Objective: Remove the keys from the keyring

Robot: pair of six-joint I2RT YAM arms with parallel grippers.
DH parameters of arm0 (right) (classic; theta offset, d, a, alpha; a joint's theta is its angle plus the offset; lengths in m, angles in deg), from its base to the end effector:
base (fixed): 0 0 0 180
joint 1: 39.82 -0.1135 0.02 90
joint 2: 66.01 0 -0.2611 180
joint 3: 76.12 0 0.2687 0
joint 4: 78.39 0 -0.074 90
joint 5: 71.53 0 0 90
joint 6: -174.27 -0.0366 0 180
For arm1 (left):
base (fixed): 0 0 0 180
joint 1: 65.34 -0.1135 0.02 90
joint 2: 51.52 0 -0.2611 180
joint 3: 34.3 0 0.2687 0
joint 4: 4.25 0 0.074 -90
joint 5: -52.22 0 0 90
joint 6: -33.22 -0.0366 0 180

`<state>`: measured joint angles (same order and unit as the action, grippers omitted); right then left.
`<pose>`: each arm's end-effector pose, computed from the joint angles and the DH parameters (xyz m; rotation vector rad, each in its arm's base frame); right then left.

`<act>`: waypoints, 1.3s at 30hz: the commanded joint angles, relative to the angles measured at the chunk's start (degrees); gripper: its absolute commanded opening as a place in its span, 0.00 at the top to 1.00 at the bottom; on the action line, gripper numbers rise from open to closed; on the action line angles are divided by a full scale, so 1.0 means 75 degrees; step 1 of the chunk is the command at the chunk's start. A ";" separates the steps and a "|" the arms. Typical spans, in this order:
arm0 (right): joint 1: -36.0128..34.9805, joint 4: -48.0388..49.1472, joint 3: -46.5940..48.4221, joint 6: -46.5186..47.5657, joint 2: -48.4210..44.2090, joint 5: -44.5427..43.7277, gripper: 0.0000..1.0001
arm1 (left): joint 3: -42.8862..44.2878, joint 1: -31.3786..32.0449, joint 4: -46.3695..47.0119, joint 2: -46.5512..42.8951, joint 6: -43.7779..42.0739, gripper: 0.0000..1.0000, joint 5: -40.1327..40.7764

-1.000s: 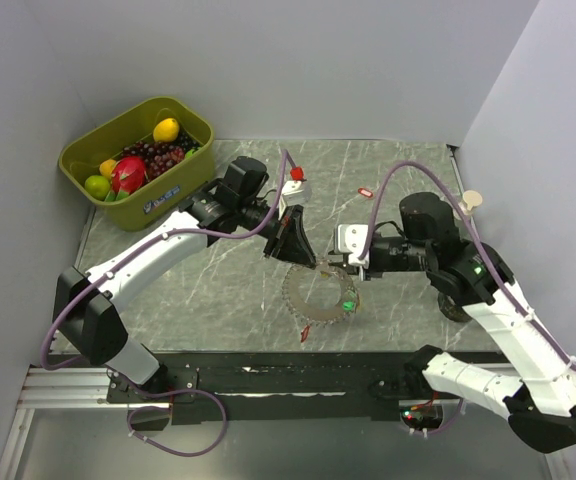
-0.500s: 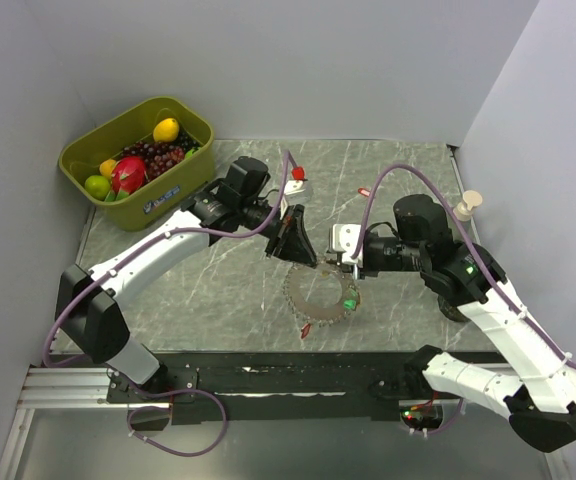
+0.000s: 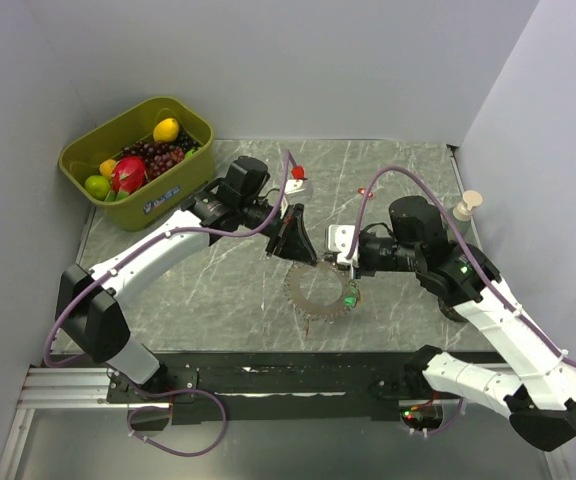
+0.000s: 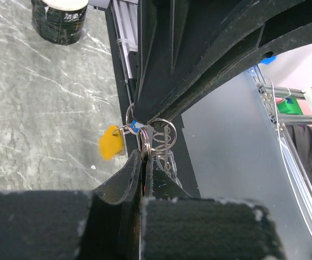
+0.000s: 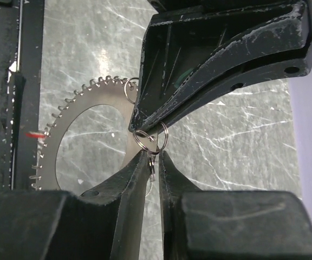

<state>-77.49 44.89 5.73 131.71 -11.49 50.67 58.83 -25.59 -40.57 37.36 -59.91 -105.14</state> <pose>0.1453 0.1368 0.3980 -1.6036 1.2470 0.4764 0.2533 -0.2546 0.3477 1.4198 1.5942 -1.6154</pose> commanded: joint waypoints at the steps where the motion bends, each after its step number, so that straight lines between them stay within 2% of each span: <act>1: -0.0063 0.0322 -0.0041 0.0026 -0.0027 -0.0403 0.82 | 0.0202 0.0021 0.0369 -0.0120 0.0161 0.97 -0.0465; 3: -0.0098 0.0322 -0.0052 0.0061 -0.0016 -0.0614 0.85 | 0.0213 0.0021 0.0357 -0.0109 0.0172 0.97 -0.0465; 7: -0.0122 0.0416 -0.0158 0.0131 -0.0132 -0.0837 1.00 | 0.0213 0.0021 0.0334 -0.0120 0.0137 0.97 -0.0477; 14: -0.0017 0.0229 0.0064 0.0120 -0.0250 -0.0685 1.00 | 0.0295 0.0021 0.0252 -0.0109 0.0078 0.98 -0.0512; 21: 0.0475 0.0029 0.0381 0.0014 -0.0402 0.0018 1.00 | 0.0225 -0.0003 0.0263 -0.0249 0.0067 0.98 -0.0570; 27: 0.0839 0.0123 0.0136 -0.0079 -0.0508 0.0498 1.00 | 0.0225 -0.0108 0.0322 -0.0460 0.0137 0.98 -0.0781; 36: 0.0956 -0.0005 0.0392 -0.0267 -0.0367 0.1131 1.00 | 0.0108 -0.0155 0.0439 -0.0636 0.0207 0.98 -0.0863; 37: 0.0933 -0.0076 0.0463 -0.0255 -0.0356 0.1213 0.99 | 0.0096 -0.0155 0.0439 -0.0648 0.0196 0.98 -0.0852; 39: 0.0933 -0.0263 0.0708 -0.0302 -0.0344 0.1471 0.92 | 0.0096 -0.0155 0.0462 -0.0613 0.0219 0.98 -0.0840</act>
<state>-70.67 44.37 6.41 130.26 -14.03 57.43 58.86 -26.57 -39.43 34.91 -59.04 -108.04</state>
